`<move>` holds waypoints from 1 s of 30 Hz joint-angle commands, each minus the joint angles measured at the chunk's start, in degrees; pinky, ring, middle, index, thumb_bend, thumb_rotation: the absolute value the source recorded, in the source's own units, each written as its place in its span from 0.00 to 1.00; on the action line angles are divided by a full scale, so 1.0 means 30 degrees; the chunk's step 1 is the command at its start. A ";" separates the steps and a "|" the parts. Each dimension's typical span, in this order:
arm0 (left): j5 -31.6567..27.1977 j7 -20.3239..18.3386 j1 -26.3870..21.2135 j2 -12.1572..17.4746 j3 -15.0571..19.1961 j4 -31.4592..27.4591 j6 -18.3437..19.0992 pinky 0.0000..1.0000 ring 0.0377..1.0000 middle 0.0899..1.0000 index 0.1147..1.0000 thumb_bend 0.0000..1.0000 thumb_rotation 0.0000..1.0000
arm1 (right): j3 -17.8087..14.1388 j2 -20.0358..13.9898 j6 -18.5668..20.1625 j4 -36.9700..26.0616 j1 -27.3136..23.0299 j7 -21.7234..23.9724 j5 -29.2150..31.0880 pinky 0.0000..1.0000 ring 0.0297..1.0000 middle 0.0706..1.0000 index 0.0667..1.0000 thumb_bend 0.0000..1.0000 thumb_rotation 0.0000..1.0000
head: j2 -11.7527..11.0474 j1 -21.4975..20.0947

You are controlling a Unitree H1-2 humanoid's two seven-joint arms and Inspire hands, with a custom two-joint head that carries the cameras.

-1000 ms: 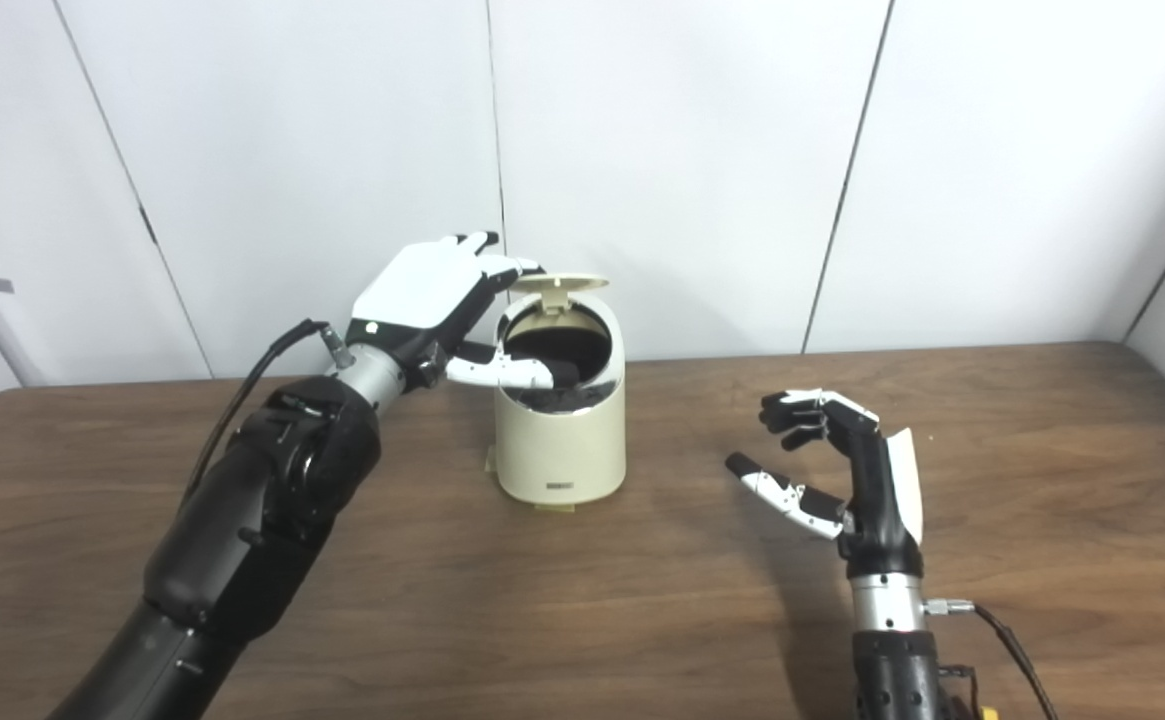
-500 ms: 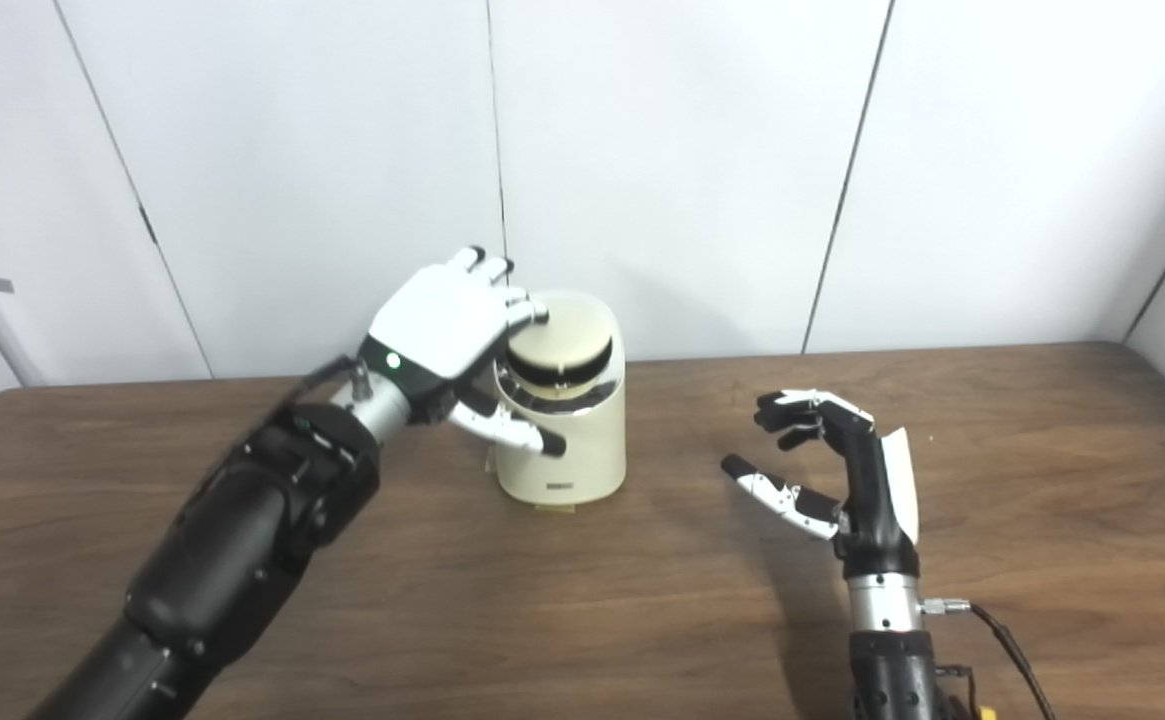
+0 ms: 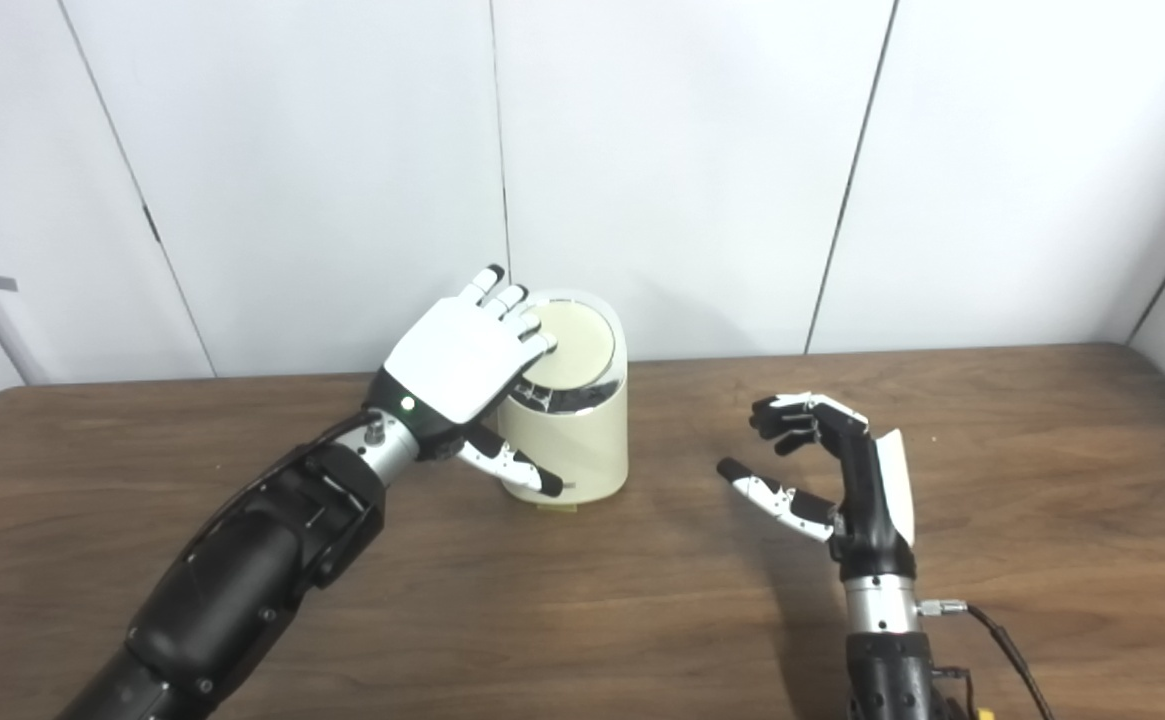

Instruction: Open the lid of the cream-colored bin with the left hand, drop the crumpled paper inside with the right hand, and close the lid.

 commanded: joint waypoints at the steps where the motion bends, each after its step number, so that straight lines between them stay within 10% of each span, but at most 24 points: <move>1: 0.0323 -0.0754 -0.0144 0.0208 -0.0308 0.0144 -0.0243 1.00 0.95 0.84 0.81 1.00 0.87 | 0.0330 0.0617 -0.0105 0.0402 0.0924 -0.0024 0.0042 0.43 0.52 0.58 0.46 0.49 0.15 | 0.0087 0.0008; 30: 0.1084 0.0667 0.0477 0.1325 -0.2372 0.0963 -0.1334 1.00 0.85 0.75 0.74 1.00 0.86 | 0.0506 0.0733 0.0264 0.0082 0.0930 0.0199 0.0109 0.43 0.53 0.58 0.46 0.49 0.15 | 0.0264 -0.0003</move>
